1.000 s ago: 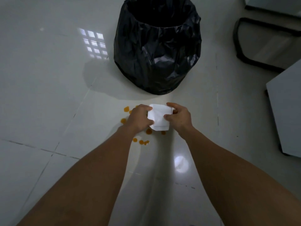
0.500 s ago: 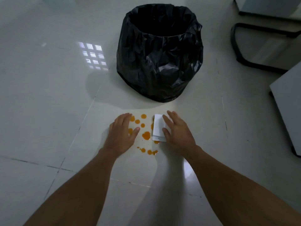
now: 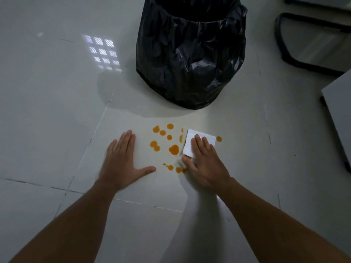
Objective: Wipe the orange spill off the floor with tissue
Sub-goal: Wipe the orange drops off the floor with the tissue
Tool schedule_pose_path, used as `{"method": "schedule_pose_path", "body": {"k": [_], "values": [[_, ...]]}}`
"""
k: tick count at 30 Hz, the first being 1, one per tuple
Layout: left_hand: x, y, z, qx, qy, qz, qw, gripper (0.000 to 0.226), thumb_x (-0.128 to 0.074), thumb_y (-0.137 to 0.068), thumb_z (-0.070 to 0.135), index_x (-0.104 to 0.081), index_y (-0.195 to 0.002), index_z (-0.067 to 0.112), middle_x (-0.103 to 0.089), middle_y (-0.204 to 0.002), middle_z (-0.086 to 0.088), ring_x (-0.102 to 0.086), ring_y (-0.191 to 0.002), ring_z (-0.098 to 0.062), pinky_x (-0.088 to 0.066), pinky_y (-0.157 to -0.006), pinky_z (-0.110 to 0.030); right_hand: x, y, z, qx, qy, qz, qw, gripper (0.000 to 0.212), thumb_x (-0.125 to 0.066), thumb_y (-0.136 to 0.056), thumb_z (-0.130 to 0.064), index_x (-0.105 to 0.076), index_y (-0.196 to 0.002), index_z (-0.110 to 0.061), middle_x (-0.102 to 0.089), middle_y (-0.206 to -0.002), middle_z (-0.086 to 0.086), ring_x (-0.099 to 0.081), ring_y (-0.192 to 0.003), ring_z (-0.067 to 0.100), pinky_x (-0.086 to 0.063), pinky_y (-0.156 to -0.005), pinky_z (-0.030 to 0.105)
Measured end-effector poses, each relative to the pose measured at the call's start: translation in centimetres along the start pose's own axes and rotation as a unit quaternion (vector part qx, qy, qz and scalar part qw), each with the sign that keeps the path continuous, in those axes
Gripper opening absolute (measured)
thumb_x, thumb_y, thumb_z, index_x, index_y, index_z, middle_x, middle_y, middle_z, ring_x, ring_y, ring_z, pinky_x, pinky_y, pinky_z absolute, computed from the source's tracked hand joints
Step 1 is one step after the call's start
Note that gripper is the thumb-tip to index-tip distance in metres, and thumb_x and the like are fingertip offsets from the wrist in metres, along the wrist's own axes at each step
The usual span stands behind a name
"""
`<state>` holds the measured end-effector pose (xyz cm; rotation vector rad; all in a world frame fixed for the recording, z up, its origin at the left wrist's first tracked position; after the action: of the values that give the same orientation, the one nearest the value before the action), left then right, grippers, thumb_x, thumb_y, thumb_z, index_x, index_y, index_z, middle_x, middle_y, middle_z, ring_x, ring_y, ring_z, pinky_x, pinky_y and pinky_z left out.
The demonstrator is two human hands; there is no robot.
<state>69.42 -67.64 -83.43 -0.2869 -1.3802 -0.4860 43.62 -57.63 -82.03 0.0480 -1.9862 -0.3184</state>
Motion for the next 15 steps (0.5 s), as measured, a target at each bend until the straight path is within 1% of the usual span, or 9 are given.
{"method": "schedule_pose_path", "body": {"k": [3, 6, 10, 15], "values": [[-0.1, 0.0, 0.1, -0.006, 0.0, 0.005, 1.0, 0.133, -0.028, -0.066, 0.099, -0.015, -0.157, 0.004, -0.015, -0.168, -0.012, -0.012, -0.156, -0.025, -0.015, -0.125, -0.049, -0.3, 2.6, 1.2, 0.017, 0.039, 0.005, 0.999, 0.082, -0.021, -0.096, -0.069, 0.004, -0.157, -0.021, 0.014, -0.164, -0.007, 0.019, -0.148, 0.009, 0.01, -0.118, 0.029], [-0.5, -0.1, 0.0, -0.008, -0.001, 0.013, 1.0, 0.133, -0.027, -0.067, 0.099, -0.015, -0.157, 0.002, -0.015, -0.168, -0.013, -0.012, -0.156, -0.025, -0.015, -0.125, -0.05, 0.0, 3.1, 2.5, 0.026, 0.063, 0.008, 0.998, 0.081, -0.02, -0.095, -0.07, 0.003, -0.158, -0.023, 0.011, -0.164, -0.008, 0.015, -0.149, 0.009, 0.002, -0.122, 0.033], [-0.5, 0.2, 0.1, -0.015, -0.007, -0.001, 1.0, 0.136, -0.022, -0.065, 0.1, -0.012, -0.158, 0.002, -0.01, -0.168, -0.014, -0.007, -0.156, -0.025, -0.011, -0.125, -0.05, -0.3, 3.1, 2.3, 0.024, 0.072, 0.012, 0.997, 0.083, -0.02, -0.095, -0.071, 0.004, -0.157, -0.022, 0.013, -0.165, -0.007, 0.018, -0.149, 0.008, 0.01, -0.118, 0.028], [-0.4, 0.1, 0.3, 0.002, 0.008, -0.011, 1.0, 0.14, -0.02, -0.06, 0.103, -0.009, -0.158, 0.004, -0.006, -0.169, -0.011, -0.003, -0.157, -0.022, -0.007, -0.126, -0.049, -0.5, 3.5, 2.1, 0.003, 0.073, 0.026, 0.997, 0.084, -0.016, -0.094, -0.071, 0.002, -0.158, -0.019, 0.009, -0.166, -0.003, 0.013, -0.15, 0.012, 0.005, -0.119, 0.03]]}}
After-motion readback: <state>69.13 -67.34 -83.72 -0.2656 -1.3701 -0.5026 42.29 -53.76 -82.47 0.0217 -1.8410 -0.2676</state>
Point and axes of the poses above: each hand's wrist, its own y-axis away from the middle knuckle, its own x-axis out of the back of the hand, z = x × y, the point moved 3 cm from there along -y, towards the middle knuckle
